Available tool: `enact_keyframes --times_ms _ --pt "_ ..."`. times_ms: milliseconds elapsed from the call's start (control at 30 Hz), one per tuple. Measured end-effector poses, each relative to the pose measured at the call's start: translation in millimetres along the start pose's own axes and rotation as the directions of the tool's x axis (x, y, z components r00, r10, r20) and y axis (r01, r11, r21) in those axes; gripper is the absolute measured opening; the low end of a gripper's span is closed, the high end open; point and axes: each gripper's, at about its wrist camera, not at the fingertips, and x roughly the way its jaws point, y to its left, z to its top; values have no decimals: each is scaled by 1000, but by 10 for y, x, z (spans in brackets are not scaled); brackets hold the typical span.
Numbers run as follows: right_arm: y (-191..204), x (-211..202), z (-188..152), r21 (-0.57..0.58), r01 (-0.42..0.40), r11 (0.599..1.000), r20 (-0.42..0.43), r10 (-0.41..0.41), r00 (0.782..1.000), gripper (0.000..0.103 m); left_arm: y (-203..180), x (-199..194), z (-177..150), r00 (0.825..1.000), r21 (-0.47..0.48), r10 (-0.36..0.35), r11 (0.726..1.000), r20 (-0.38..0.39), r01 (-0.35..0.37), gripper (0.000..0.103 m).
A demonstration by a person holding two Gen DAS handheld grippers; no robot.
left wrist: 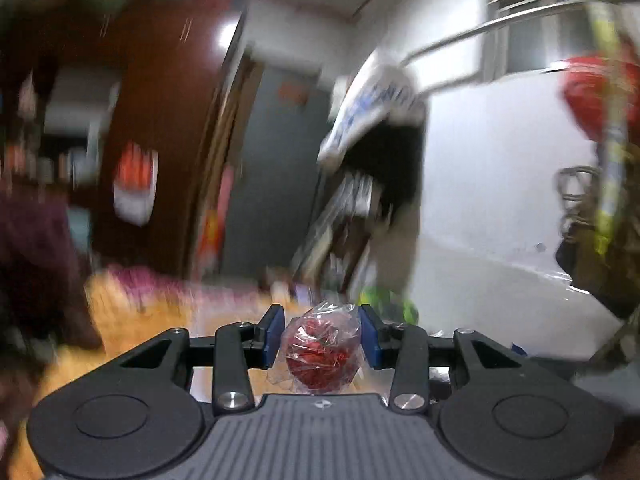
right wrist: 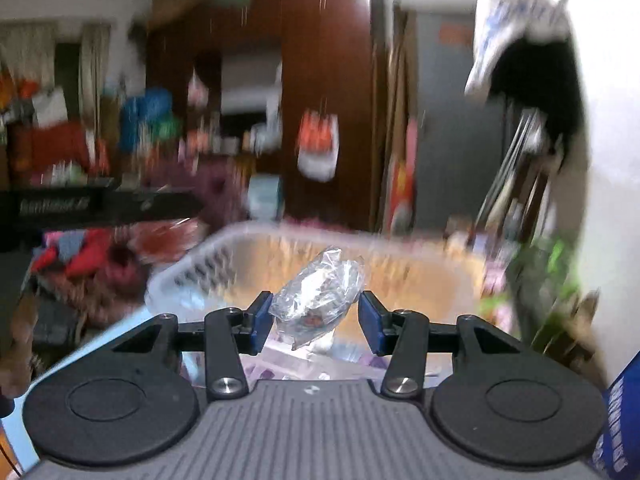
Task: Organize objects
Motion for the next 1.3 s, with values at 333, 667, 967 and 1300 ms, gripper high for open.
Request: enact_keyframes --times_ms 333,667,967,1300 --pt "-208 -486 -232 79 -42 996 195 26 980 102 80 163 -201 1000 -65 -24 998 -17 23 76" --pt "-774 -585 -1337 171 -43 984 -12 46 999 102 -363 -521 -1360 994 193 -92 976 -59 102 97" --pt "-643 -341 -1466 130 -90 987 -113 105 988 102 -421 -195 -1613 987 251 -52 964 -155 90 97" --pt "-665 -315 -1529 157 -69 985 -133 91 987 101 -425 -177 -1641 986 231 -72 967 -153 106 96"
